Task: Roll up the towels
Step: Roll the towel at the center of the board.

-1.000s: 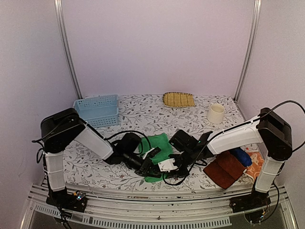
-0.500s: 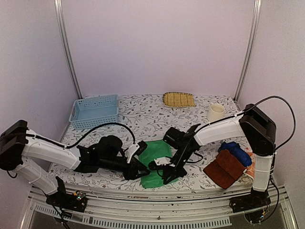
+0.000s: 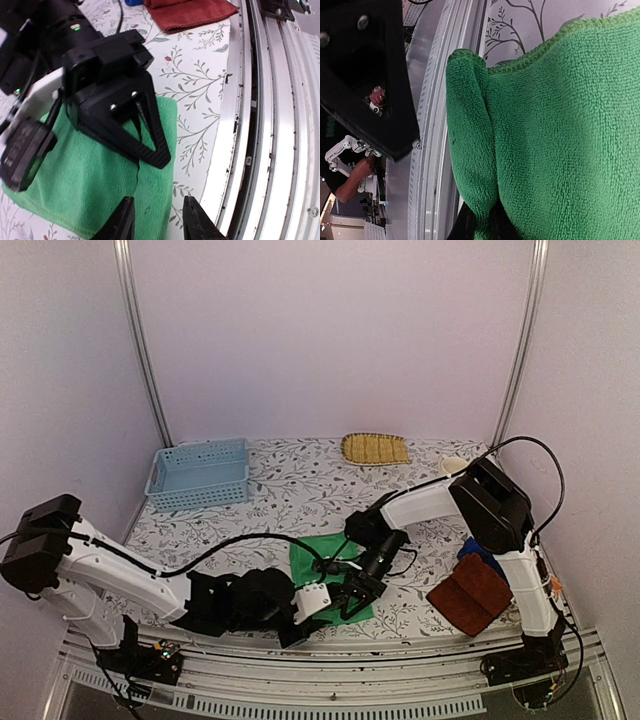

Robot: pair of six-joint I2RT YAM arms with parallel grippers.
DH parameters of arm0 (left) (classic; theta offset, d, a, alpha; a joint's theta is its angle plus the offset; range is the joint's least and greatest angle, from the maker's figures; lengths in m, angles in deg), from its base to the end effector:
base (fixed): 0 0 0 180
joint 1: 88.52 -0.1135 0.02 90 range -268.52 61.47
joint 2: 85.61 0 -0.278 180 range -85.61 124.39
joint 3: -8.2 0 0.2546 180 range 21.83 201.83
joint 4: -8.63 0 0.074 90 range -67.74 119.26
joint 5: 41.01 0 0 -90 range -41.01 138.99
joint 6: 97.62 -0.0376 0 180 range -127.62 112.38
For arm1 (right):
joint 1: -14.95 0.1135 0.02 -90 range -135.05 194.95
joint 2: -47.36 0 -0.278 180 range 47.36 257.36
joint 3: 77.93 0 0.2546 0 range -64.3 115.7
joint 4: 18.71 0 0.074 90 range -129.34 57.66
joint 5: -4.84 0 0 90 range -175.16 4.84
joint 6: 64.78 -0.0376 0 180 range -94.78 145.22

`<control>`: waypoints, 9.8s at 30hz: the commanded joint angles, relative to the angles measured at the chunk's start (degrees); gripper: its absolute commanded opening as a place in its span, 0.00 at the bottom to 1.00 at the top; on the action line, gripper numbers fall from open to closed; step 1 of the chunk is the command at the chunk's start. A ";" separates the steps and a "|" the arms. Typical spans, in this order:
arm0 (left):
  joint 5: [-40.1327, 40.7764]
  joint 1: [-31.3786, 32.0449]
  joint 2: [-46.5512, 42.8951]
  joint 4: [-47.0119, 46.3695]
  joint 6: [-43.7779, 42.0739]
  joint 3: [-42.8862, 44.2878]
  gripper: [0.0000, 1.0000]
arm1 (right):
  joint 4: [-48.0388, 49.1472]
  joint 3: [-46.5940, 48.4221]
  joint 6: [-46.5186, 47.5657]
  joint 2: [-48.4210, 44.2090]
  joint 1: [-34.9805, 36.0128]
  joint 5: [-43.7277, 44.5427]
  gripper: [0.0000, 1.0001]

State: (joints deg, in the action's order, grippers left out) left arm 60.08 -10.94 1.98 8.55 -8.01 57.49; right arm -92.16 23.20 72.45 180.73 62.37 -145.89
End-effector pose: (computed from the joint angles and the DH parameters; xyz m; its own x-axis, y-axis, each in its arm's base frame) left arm 0.0706 -0.2868 0.1648 -0.1268 0.6066 -0.7848 0.9267 0.3545 0.1243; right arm 0.2474 0.3177 0.0908 -0.2952 -0.8517 -0.4329 -0.6143 -0.1778 0.7688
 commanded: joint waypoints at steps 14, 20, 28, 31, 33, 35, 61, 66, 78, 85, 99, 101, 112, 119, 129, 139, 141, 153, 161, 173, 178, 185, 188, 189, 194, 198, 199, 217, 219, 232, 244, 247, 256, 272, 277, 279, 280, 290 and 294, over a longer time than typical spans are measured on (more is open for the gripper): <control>11.12 2.30 15.13 4.61 -9.49 9.96 0.17 | -1.13 -0.49 -2.40 1.99 -0.06 4.02 0.05; 7.63 2.24 15.31 6.67 -9.47 10.57 0.00 | -6.53 0.30 1.30 -3.21 -1.19 0.75 0.24; -8.72 -3.32 14.15 12.41 -0.94 12.18 0.00 | -2.73 -4.97 3.05 -23.98 -9.93 1.66 0.42; -16.55 -7.08 15.52 14.37 1.83 14.13 0.00 | 9.38 -12.93 -1.68 -32.97 -10.70 8.66 0.42; -23.62 -9.89 17.22 15.60 4.01 15.78 0.00 | 17.01 -19.55 -3.52 -38.59 -10.63 13.25 0.42; -30.35 -12.85 18.89 16.18 6.39 16.97 0.00 | 23.50 -25.60 -4.37 -42.68 -10.39 16.51 0.41; -60.52 -26.36 32.28 13.51 23.40 21.69 0.00 | 48.03 -37.15 3.17 -35.70 11.34 43.39 0.44; -60.75 -26.74 32.80 13.71 22.99 22.08 0.00 | 50.96 -36.94 3.51 -32.24 11.46 46.56 0.43; -61.44 -27.75 32.99 13.78 22.90 21.64 0.00 | 49.59 -37.23 4.16 -37.17 11.90 47.00 0.42; -61.11 -28.04 32.39 14.06 22.80 21.24 0.00 | 49.14 -37.44 5.16 -32.64 11.94 46.84 0.43; -44.45 -29.49 7.48 2.49 24.00 4.08 0.26 | 26.00 -28.48 2.46 -28.41 11.77 34.34 0.03; -39.05 -28.72 1.59 0.60 23.48 -0.19 0.29 | 22.09 -25.16 0.99 -25.70 11.20 30.64 0.03; 2.36 -5.92 -21.66 3.10 14.71 -11.65 0.29 | 2.56 -6.38 -1.80 -3.59 1.37 10.96 0.03; 7.28 3.97 -10.47 6.09 3.41 -4.58 0.28 | -0.83 -2.08 -1.61 3.09 -1.12 7.90 0.04; 15.19 4.48 8.62 4.50 -14.33 6.32 0.40 | -1.78 -1.74 -1.47 4.18 -1.26 7.20 0.04; 17.39 3.88 17.29 4.35 -17.68 10.65 0.35 | -1.84 -1.50 -1.78 4.37 -1.25 6.44 0.05; 18.46 3.89 18.11 4.48 -17.80 11.03 0.33 | -2.09 -1.47 -1.78 4.28 -1.28 6.23 0.05; 11.76 3.68 20.10 16.12 -13.84 16.45 0.00 | -5.27 -0.42 -0.70 0.08 -2.43 4.32 0.20; -3.89 0.02 19.56 29.08 -5.29 21.73 0.00 | -9.04 4.26 0.94 -9.46 -9.75 3.91 0.39; -44.56 -14.93 30.04 38.93 6.59 31.34 0.00 | 19.04 -14.54 -8.59 -38.50 -16.13 16.57 0.39; -56.03 -18.91 34.46 40.40 10.65 34.08 0.00 | 26.77 -26.87 -5.32 -47.41 -13.49 17.84 0.38; -65.67 -22.10 35.72 36.27 17.27 32.02 0.00 | 33.66 -36.18 -0.65 -48.39 -0.61 32.55 0.46; -65.67 -22.85 36.04 35.35 18.67 31.17 0.00 | 36.72 -36.96 -0.83 -46.80 3.47 37.14 0.50; -65.59 -22.95 36.11 35.19 18.86 31.14 0.00 | 37.30 -37.09 -0.82 -46.04 4.50 38.24 0.51; -65.50 -23.04 36.25 34.86 19.61 31.86 0.00 | 39.02 -37.11 -0.85 -43.72 8.79 40.07 0.54; -65.41 -23.24 36.69 34.81 20.13 31.59 0.00 | 38.67 -37.30 -1.08 -42.07 10.93 41.81 0.55; -65.30 -23.34 36.83 34.74 20.22 31.44 0.00 | 38.44 -37.54 -1.08 -41.92 11.28 41.79 0.55; -62.60 -24.29 36.51 32.88 21.44 30.08 0.00 | 37.24 -36.93 -3.84 -39.14 14.03 40.03 0.52; -62.40 -24.38 36.47 32.88 21.36 30.00 0.00 | 37.22 -36.81 -3.68 -38.20 14.10 40.27 0.44; -49.97 -25.09 20.65 25.99 19.57 22.71 0.41 | 31.30 -33.30 -2.68 -29.58 12.26 30.28 0.13; -7.06 -12.38 -15.12 7.22 10.84 -2.26 0.46 | 11.30 -15.83 -1.24 -10.29 0.34 6.51 0.08; -4.03 -6.88 -16.24 5.83 4.80 -3.72 0.45 | 5.62 -11.29 0.08 -4.43 -1.41 4.13 0.09; 0.22 -0.11 1.52 10.51 -8.96 9.07 0.53 | 1.47 -6.60 -0.43 -0.01 -2.59 2.63 0.09; 3.49 1.87 15.15 13.68 -15.63 17.79 0.24 | 1.72 -7.00 -0.90 -0.65 -2.77 2.55 0.10; 0.72 1.40 15.67 15.70 -13.49 18.04 0.13 | -1.78 -5.46 0.85 -6.44 -4.11 3.04 0.29; -1.33 0.54 15.64 16.69 -11.46 18.19 0.11 | -2.46 -5.08 1.85 -12.04 -5.99 3.56 0.40; -2.79 -0.16 15.53 17.26 -10.37 18.34 0.11 | -1.33 -5.24 1.70 -15.23 -7.50 4.12 0.44; -29.37 -13.18 21.35 22.99 5.12 22.73 0.10 | 20.45 -21.37 -7.84 -45.35 -11.47 20.27 0.45; -38.44 -16.28 26.27 22.98 9.80 24.21 0.09 | 24.31 -29.42 -5.59 -52.09 -9.93 25.28 0.45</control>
State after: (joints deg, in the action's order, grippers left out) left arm 34.05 -24.54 21.85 25.57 -5.49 82.14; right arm -74.56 0.21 66.61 131.57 50.70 -128.75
